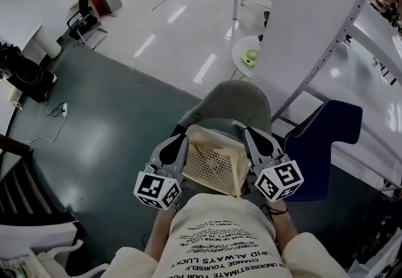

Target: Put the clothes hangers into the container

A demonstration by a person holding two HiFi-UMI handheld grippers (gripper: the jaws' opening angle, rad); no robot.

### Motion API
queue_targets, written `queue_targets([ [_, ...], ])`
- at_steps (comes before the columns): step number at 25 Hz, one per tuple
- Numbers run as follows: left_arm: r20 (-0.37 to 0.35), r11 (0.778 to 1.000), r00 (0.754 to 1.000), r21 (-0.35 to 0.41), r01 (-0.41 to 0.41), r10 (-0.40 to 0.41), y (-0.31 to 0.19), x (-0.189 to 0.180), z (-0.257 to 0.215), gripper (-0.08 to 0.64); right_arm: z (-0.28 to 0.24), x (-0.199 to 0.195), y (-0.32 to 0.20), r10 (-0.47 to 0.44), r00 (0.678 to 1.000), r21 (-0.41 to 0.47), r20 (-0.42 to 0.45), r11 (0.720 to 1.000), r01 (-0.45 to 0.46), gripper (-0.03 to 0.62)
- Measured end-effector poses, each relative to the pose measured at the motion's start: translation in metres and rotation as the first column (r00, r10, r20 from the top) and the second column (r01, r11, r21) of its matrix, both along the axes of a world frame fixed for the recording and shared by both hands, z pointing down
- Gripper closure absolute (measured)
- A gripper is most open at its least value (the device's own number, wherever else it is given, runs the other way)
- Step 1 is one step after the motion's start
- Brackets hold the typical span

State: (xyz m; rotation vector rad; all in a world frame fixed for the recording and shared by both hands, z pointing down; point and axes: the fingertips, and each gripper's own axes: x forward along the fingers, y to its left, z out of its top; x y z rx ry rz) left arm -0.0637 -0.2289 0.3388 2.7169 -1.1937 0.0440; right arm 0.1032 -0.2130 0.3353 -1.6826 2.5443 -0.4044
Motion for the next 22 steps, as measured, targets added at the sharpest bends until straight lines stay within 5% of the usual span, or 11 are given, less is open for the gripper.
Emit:
queue_targets([
  [22,0.018,1.000,1.000,-0.023,0.006,-0.006,-0.003,-0.005,0.009,0.534,0.013,0.002,0.001,0.030,0.999,-0.032,-0.023,0.999,-0.030,0.589],
])
